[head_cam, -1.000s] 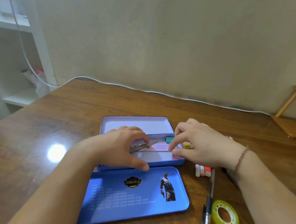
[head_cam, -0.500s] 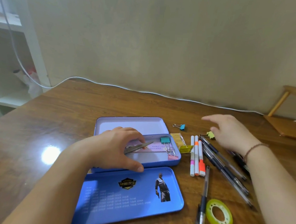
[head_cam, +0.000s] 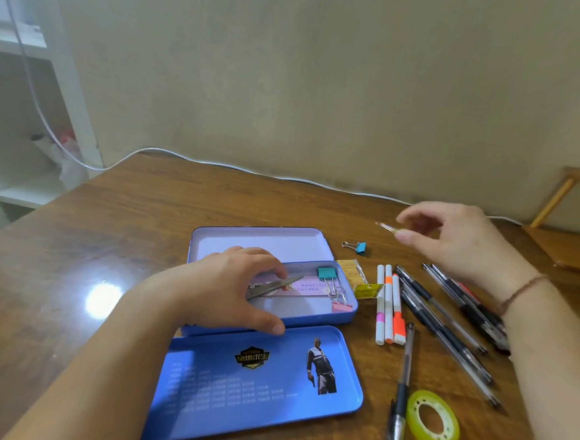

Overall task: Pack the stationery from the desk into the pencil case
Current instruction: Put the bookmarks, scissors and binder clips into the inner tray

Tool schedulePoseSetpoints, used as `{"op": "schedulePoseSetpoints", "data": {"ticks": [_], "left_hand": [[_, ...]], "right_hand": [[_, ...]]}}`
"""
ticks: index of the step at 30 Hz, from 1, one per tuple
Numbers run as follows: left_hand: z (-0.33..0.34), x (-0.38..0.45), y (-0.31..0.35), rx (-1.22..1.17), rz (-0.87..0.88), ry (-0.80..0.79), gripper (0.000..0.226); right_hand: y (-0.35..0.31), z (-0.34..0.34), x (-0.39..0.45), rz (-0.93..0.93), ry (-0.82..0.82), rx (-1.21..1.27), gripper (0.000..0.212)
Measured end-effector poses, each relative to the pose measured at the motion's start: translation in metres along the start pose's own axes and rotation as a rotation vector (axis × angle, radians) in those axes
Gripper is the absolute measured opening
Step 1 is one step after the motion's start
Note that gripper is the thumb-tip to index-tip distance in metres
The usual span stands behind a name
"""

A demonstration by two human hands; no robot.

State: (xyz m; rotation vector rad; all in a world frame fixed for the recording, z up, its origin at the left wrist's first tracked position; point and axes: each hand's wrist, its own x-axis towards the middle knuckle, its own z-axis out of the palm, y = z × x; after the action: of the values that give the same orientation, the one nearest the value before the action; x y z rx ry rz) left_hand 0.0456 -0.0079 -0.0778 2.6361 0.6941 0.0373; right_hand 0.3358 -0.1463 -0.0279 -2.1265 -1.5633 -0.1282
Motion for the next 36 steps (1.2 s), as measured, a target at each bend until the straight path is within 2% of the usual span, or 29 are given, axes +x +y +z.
{"op": "schedulePoseSetpoints", "data": {"ticks": [3, 5, 10, 14, 16, 19, 23, 27, 31, 36], "left_hand": [[0.000, -0.001, 0.001, 0.001, 0.002, 0.003, 0.071], [0.000, -0.001, 0.001, -0.003, 0.000, 0.007, 0.071], [0.000, -0.001, 0.002, -0.008, -0.002, 0.007, 0.070], [0.000, -0.001, 0.002, -0.009, -0.009, 0.013, 0.069], [0.000, -0.001, 0.003, -0.005, -0.003, 0.019, 0.069], [0.000, -0.001, 0.004, -0.002, -0.006, 0.019, 0.070], [0.001, -0.003, 0.007, 0.036, 0.003, 0.035, 0.065], [0.004, -0.002, 0.019, 0.040, 0.117, 0.116, 0.054], [0.005, 0.000, 0.027, 0.080, 0.146, 0.114, 0.043], [0.008, 0.000, 0.032, 0.060, 0.136, 0.092, 0.045]], "right_hand": [[-0.043, 0.003, -0.006, -0.116, -0.067, 0.253, 0.021], [-0.057, 0.017, -0.009, -0.117, -0.103, 0.290, 0.021], [-0.068, 0.046, -0.014, -0.081, -0.157, 0.231, 0.015], [-0.082, 0.063, -0.021, -0.200, -0.143, 0.138, 0.014], [-0.087, 0.069, -0.025, -0.255, -0.187, 0.078, 0.014], [-0.087, 0.070, -0.027, -0.279, -0.202, 0.077, 0.013], [-0.072, 0.056, -0.015, -0.245, -0.080, -0.039, 0.016], [-0.041, 0.039, -0.004, -0.088, -0.063, -0.168, 0.021], [-0.017, 0.049, -0.001, 0.005, -0.231, -0.193, 0.034], [-0.003, 0.066, 0.001, 0.055, -0.409, -0.095, 0.041]]}}
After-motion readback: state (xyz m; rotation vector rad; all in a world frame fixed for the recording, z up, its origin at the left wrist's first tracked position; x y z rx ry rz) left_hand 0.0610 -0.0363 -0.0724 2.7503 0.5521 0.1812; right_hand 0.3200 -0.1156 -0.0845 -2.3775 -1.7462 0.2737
